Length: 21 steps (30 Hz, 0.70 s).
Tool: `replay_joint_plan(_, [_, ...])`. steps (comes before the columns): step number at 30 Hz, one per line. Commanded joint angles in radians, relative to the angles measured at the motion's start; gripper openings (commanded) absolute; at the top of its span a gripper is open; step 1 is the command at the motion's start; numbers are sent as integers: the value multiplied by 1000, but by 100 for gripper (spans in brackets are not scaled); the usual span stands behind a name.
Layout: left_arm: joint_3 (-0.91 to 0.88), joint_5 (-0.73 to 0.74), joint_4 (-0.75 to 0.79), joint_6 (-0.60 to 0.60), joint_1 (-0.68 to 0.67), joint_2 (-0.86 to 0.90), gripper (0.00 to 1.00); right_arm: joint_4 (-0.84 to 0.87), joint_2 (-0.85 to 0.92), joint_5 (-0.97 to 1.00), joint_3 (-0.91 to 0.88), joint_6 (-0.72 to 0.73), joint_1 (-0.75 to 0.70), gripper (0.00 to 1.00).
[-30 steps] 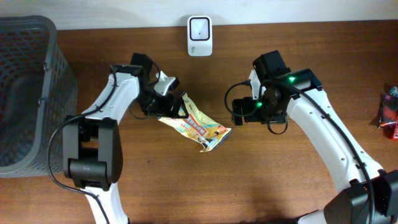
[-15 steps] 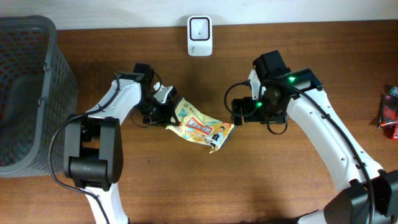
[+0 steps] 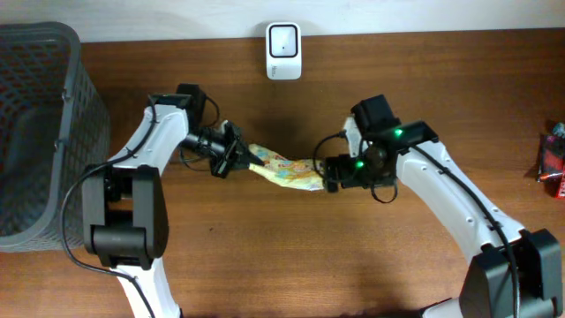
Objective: Scan the item barcode
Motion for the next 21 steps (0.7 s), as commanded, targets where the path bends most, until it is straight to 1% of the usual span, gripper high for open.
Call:
replay_joint_plan(1, [19,163,-11,-128,29,-5,0,69,-21,83,-4,-99,95,99])
replay_joint_plan(2, [19,163,-21,-141,34,-5,0,92,-24,149,-4,-100,127,99])
replay_joint_plan(3, [19,164,-57,-165,39,-5,0,121,-24,250,-4,-137,180,99])
replay_joint_plan(5, [19,166,-91,-185,44,-5,0,134,-23,302,-4,-231,232,99])
replay_joint_plan(8, [19,171,-100,-195,51,-5,0,150,-23,361,-4,-368,314,99])
replay_joint_plan(10, [19,171,-101,-195,55,-5,0,162,-23,458,-4,-384,352,99])
replay_joint_plan(12, [19,171,-106,-195,55,-5,0,159,-23,510,-5,-384,362,99])
replay_joint_plan(18, [19,171,-116,-195,55,-5,0,172,-23,483,-34,-383,361,99])
replay_joint_plan(21, [19,206,-121,-195,55,-5,0,202,-18,480,-71,-383,361,99])
